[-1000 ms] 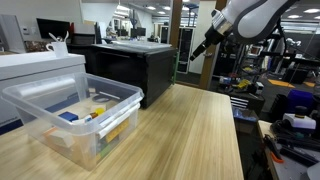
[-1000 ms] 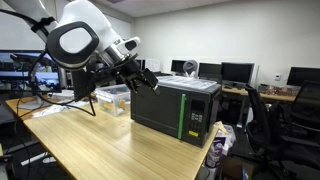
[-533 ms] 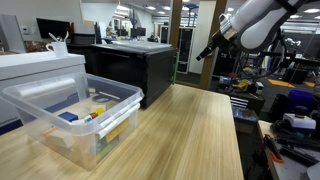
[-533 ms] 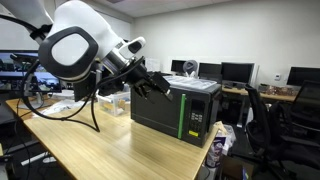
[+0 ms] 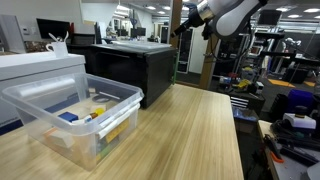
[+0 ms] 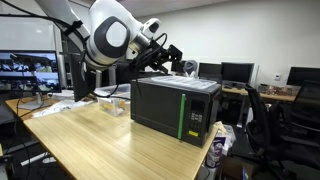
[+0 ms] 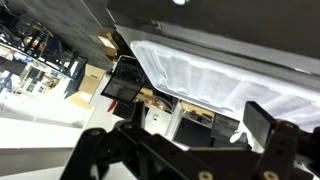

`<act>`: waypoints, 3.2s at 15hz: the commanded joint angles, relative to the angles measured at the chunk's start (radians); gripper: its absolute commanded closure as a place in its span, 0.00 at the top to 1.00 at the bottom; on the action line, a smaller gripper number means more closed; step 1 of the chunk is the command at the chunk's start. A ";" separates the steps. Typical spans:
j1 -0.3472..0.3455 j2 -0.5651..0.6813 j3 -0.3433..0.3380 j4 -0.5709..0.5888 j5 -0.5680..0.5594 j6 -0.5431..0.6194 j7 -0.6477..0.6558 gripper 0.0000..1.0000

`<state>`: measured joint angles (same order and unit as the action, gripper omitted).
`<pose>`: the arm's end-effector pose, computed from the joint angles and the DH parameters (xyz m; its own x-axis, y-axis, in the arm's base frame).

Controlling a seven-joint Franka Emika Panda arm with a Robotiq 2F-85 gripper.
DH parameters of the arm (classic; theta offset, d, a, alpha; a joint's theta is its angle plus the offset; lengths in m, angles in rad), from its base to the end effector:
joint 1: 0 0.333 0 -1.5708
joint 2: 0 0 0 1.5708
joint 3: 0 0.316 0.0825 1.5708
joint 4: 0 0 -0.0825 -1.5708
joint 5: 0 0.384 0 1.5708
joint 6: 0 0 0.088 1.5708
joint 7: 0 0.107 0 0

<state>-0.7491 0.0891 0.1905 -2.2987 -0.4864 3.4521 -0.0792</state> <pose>0.5022 -0.2522 0.4345 0.5836 0.2252 0.7802 -0.1377 -0.9194 0.3684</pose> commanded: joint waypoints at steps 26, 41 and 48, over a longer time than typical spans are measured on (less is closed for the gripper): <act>-0.101 -0.085 0.010 -0.089 -0.090 -0.016 0.109 1.00; -0.120 -0.040 -0.057 -0.076 -0.106 0.014 0.081 1.00; -0.121 0.042 -0.046 0.005 -0.113 0.014 0.095 1.00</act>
<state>-0.8665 0.0841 0.1303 -2.3273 -0.5964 3.4515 0.0190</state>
